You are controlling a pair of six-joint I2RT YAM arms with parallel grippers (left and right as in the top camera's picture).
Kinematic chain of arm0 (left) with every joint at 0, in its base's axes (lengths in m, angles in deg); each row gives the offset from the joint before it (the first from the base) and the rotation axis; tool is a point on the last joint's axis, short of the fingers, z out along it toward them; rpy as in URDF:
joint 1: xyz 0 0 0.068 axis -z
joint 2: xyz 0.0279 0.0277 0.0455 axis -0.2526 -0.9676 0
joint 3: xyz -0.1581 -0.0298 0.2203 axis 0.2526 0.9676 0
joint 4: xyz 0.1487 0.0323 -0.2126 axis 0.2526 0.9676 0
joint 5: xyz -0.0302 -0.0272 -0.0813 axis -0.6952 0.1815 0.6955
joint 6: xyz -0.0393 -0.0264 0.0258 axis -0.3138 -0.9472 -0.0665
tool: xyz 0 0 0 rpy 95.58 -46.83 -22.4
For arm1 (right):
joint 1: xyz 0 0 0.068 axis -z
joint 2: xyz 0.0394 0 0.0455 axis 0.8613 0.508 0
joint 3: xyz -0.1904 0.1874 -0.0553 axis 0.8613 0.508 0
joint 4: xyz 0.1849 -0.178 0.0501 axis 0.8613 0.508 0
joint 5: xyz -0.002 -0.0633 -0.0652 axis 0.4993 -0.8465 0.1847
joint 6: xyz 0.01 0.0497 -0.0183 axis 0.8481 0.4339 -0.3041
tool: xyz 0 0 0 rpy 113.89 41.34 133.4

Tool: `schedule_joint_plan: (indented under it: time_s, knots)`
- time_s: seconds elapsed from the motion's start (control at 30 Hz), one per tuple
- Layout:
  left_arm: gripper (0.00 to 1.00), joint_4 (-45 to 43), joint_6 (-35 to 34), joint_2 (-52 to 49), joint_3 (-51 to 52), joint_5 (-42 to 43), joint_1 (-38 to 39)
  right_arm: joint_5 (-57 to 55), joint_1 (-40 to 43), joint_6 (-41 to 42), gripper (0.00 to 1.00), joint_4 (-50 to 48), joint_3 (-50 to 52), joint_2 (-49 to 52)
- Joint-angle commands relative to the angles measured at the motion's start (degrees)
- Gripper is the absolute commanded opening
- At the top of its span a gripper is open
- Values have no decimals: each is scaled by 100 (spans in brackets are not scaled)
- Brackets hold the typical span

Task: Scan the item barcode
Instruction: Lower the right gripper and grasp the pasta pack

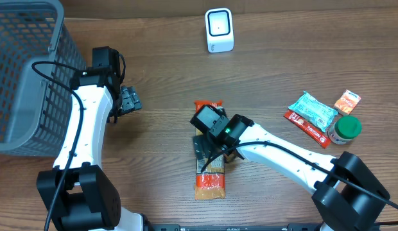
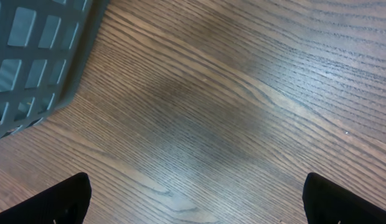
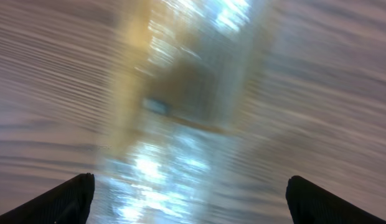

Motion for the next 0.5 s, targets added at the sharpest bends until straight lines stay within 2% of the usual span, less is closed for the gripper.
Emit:
schedule_joint_plan:
  time_s: [0.0,0.03,0.07,0.1,0.13,0.2,0.47]
  knots:
    - [100,0,146,114,-105,-35,20,1513,-15,-68,100,-448,-291,-31]
    - [100,0,146,114,-105,-37,20,1810,-15,-68,98,-599,-284,-28]
    - [100,0,146,114,-105,-35,20,1954,-17,-63,79,-730,-271,-26]
    - [100,-2,146,114,-105,-35,20,1985,-20,-52,54,-822,-256,-26]
    - [100,0,146,114,-105,-35,20,1956,-31,22,35,-890,-247,-26]
    - [100,0,146,114,-105,-35,20,1762,-61,409,4,-955,-216,0]
    - [100,0,146,114,-105,-35,20,1598,-334,1241,4,-1239,4,479]
